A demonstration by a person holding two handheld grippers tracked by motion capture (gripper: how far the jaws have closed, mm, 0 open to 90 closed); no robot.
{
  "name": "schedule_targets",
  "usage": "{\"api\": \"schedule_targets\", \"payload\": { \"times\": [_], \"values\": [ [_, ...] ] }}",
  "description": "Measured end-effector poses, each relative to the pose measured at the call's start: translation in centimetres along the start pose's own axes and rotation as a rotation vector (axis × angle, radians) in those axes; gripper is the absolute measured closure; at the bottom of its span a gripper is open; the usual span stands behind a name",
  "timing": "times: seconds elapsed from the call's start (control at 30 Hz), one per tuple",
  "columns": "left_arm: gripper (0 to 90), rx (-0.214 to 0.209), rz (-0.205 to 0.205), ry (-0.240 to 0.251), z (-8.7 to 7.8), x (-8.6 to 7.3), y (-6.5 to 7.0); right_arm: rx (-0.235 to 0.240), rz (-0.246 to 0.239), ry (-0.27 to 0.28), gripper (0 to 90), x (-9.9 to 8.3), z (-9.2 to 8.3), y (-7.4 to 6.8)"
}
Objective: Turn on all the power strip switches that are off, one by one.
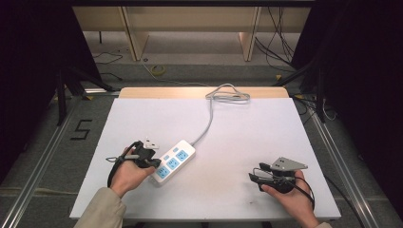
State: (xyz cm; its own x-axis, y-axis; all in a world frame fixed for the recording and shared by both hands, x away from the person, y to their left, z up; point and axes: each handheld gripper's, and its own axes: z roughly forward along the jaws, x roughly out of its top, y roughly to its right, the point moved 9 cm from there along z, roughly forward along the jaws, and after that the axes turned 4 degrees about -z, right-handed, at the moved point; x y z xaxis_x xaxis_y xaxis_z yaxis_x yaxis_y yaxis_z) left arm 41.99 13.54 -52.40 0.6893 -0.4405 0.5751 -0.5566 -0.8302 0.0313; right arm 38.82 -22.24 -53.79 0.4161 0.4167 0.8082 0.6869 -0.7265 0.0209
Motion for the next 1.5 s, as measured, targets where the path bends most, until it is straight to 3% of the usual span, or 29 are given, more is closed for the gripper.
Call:
{"api": "schedule_targets", "payload": {
  "times": [0.3,0.7,0.9,1.5],
  "values": [
    [89.8,0.002,-0.009,0.028,-0.3,0.2,0.0,-0.001,-0.001,0.002,40.0,0.0,0.0,0.0],
    [89.6,0.003,0.01,0.076,-0.7,0.6,0.0,-0.001,-0.002,0.003,40.0,0.0,0.0,0.0],
    [89.3,-0.007,0.027,0.123,-1.0,1.1,0.2,0.001,-0.002,0.003,40.0,0.0,-0.1,0.0],
    [72.5,-0.046,0.053,0.266,-1.6,2.3,1.0,0.0,0.0,0.006,40.0,0.1,-0.1,0.0]
  ]
}}
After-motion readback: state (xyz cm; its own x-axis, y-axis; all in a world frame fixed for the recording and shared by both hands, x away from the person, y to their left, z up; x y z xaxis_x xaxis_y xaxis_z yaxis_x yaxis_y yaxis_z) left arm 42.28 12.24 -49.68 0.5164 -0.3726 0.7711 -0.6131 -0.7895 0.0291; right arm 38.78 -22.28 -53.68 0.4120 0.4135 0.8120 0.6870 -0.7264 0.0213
